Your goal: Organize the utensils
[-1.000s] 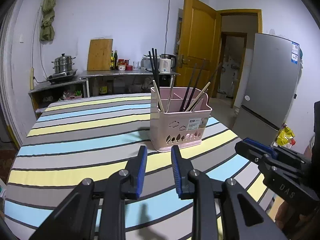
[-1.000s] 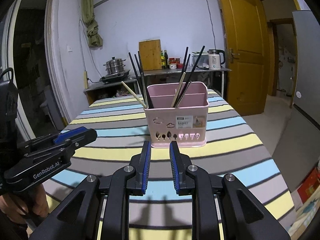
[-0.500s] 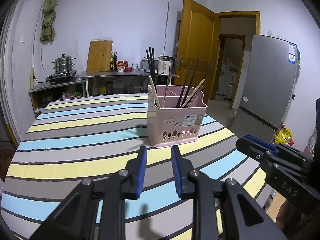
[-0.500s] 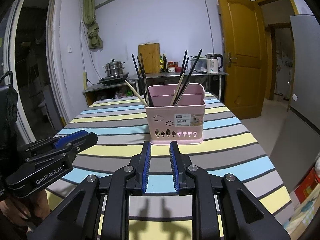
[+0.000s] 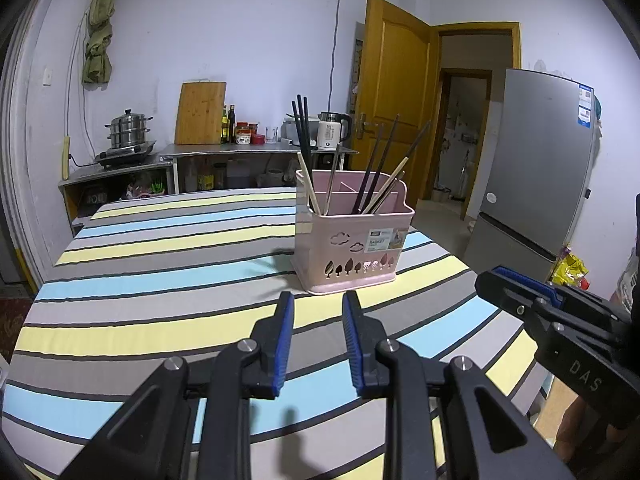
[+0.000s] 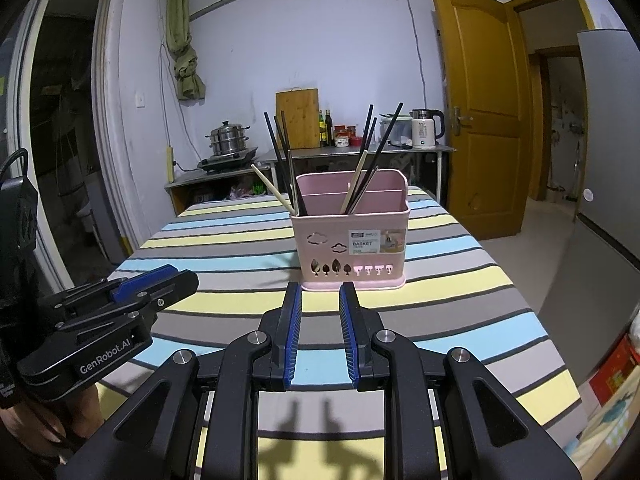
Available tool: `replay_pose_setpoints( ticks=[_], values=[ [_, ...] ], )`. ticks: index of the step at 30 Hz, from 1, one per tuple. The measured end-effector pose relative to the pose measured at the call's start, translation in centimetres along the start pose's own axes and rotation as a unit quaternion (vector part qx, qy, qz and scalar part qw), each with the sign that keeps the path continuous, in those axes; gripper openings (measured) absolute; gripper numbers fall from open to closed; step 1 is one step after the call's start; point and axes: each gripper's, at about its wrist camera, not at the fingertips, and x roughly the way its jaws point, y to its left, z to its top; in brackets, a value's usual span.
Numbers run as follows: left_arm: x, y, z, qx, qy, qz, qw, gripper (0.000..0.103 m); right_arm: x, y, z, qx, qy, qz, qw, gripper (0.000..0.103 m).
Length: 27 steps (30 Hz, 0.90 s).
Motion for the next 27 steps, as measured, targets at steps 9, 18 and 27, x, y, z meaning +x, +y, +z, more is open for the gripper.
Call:
replay_pose_setpoints(
  ticks=[9,18,27],
  values=[
    [-0.16,-0.02,-0.22,-0.001,-0.004,0.000,1.0000,0.026,-0.05,-0.02,-0.13,0.002,-0.003,0.000,1.000,0.020],
    [-0.18,-0.25,-0.38,0.001,-0.004,0.003,1.0000,0.026,-0.09,0.29,-0.53,-0.001,-0.003,0.001,1.000,0.020],
    [-0.19,-0.52,-0.53,0.001,-0.004,0.006,1.0000,0.026,-0.19,0.23,-0.52,0.002,-0.005,0.002,1.000,0.020]
  ],
)
